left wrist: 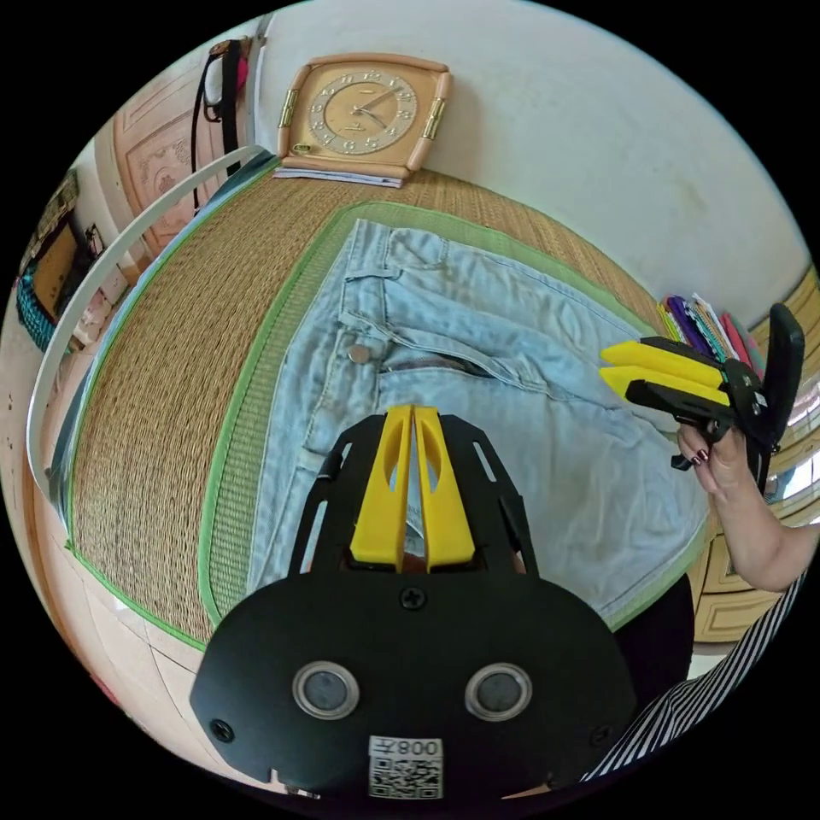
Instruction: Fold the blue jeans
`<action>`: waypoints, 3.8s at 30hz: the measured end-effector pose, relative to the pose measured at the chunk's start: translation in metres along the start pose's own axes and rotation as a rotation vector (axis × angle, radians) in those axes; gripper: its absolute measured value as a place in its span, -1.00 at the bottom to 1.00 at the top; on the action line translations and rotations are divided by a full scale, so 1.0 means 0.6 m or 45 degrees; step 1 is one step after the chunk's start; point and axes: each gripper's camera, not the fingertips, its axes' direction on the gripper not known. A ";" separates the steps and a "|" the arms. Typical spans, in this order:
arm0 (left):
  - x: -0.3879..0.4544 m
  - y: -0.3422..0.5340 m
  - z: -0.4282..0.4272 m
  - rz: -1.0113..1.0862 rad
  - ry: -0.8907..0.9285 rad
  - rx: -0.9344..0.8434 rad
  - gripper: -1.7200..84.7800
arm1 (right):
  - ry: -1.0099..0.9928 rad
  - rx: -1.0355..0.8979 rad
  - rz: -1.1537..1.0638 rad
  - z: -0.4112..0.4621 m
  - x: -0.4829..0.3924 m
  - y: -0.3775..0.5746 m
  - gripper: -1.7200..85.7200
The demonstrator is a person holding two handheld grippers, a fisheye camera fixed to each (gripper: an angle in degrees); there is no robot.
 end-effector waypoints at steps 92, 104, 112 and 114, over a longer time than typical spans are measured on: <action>0.188 0.048 0.106 0.411 0.117 -0.254 -0.96 | 0.399 -0.470 0.755 -0.031 0.459 0.395 -0.97; 0.211 0.032 0.146 0.428 0.174 -0.276 -0.96 | 0.358 -0.331 0.755 -0.065 0.442 0.464 -0.96; 0.142 -0.140 0.125 0.381 0.244 0.050 -0.95 | 0.364 -0.084 0.680 -0.114 0.472 0.367 -0.97; 0.129 -0.195 0.142 0.395 0.221 0.069 -0.94 | 0.342 -0.066 0.610 -0.100 0.479 0.320 -0.96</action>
